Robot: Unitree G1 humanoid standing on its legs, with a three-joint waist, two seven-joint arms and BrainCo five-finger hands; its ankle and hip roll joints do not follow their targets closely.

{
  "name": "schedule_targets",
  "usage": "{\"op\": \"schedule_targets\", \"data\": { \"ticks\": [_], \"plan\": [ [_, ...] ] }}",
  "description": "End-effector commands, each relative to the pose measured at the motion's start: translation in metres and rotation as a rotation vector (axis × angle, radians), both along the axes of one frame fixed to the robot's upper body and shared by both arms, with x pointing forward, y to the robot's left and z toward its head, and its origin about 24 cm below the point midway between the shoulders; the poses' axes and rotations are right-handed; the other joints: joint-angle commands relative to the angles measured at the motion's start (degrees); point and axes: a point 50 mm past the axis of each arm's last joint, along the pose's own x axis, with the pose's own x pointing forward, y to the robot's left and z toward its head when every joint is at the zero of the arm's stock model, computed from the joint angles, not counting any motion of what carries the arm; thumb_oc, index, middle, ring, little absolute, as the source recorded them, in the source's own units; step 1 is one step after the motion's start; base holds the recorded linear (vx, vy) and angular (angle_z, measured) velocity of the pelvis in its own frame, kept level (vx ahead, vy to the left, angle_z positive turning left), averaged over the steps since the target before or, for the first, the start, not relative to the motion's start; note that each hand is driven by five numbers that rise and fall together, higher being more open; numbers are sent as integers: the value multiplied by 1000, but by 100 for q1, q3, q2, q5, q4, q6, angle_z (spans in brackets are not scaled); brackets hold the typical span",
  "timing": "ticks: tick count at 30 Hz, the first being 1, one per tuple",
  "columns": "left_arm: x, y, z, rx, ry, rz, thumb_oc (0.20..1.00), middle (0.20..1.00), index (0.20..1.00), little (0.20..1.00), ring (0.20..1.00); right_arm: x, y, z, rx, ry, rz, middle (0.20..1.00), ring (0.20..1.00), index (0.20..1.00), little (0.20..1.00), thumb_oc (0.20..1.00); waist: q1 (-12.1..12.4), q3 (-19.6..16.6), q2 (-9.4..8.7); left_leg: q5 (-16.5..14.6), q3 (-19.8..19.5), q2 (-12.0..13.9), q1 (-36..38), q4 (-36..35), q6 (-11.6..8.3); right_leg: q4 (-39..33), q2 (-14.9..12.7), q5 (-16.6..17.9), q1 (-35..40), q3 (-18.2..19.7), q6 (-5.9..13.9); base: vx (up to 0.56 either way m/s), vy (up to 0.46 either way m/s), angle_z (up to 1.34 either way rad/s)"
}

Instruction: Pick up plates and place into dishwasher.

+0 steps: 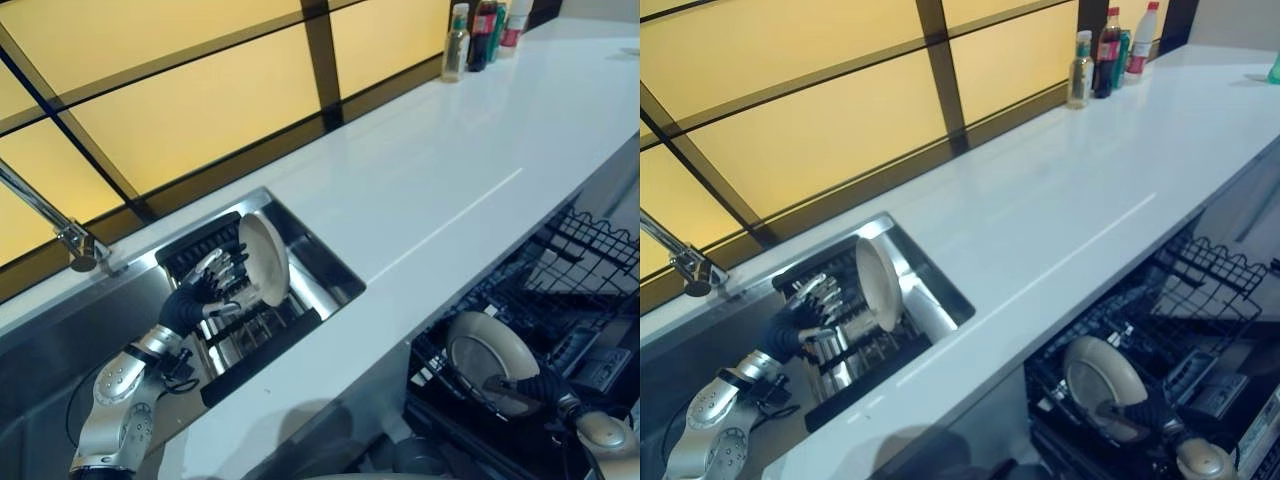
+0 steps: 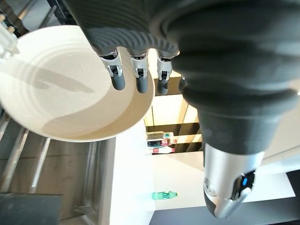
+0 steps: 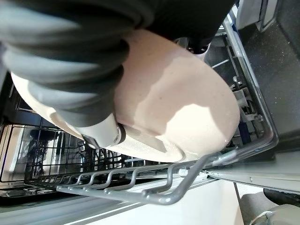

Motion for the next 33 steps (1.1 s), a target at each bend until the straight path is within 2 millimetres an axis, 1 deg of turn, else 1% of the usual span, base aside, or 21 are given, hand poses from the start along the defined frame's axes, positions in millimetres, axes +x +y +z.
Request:
{"op": "schedule_targets", "data": {
  "ticks": [1,5,9,15,16,17,18,19,25,33],
  "plan": [
    [0,4,14,40,-60,11,1000,1000,1000,1000,1000,-22,18,-26,62,157,119,200,200,200,200,200,126,-114,-232,-955,-68,-257,-529,1267,467,-1115,-408,1338,-270,-32,733,57,-25,10],
    [1,0,13,41,-52,0,1000,1000,1000,1000,1000,-23,16,-34,2,231,144,200,200,200,200,200,208,-48,-223,-913,-96,-216,-666,1415,461,-1106,-415,1340,-242,-62,700,24,-49,7],
    [3,-2,16,53,-46,-16,1000,1000,1000,1000,1000,-27,14,-47,-23,307,127,200,200,200,200,200,333,-11,-238,-853,-156,-161,-780,1517,443,-1172,-411,1342,-118,-149,654,19,-81,1],
    [5,-4,21,66,-42,-34,1000,1000,1000,1000,1000,-33,17,-59,-1,371,107,200,200,200,200,200,486,-9,-228,-757,-238,-80,-895,1582,403,-1308,-391,1325,97,-280,574,12,-64,13],
    [5,-4,22,66,-43,-36,1000,1000,1000,1000,1000,-34,17,-60,2,376,107,341,341,341,341,341,499,-9,-227,-742,-248,-72,-908,1583,397,-1331,-384,1325,124,-292,563,-20,-38,9],
    [6,-4,23,67,-44,-37,1000,1000,1000,1000,1000,-34,17,-61,2,378,105,573,573,573,573,573,512,-13,-223,-726,-258,-62,-917,1572,387,-1355,-377,1322,148,-308,554,-20,-26,12],
    [6,-4,24,68,-46,-39,1000,1000,1000,1000,1000,-35,18,-61,2,378,102,840,840,840,840,840,522,-19,-221,-714,-267,-59,-921,1561,380,-1380,-373,1319,173,-321,546,-24,-19,12],
    [6,-3,25,68,-47,-41,1000,1000,1000,1000,1000,-35,17,-62,2,378,98,1000,1000,1000,1000,1000,531,-27,-218,-697,-277,-53,-919,1540,373,-1405,-368,1321,199,-333,539,-24,-11,9],
    [4,-3,26,66,-50,-45,1000,1000,1000,1000,1000,-41,17,-63,9,388,86,1000,1000,1000,1000,1000,550,-97,-243,-674,-303,-48,-858,1459,360,-1494,-362,1337,301,-380,532,-14,4,7],
    [-2,0,19,67,-26,-33,1000,1000,1000,1000,1000,-62,18,-68,46,420,59,1000,1000,1000,1000,1000,511,-273,-363,-749,-299,-62,-498,1285,380,-1582,-371,1389,474,-366,598,15,29,3]
  ]
}}
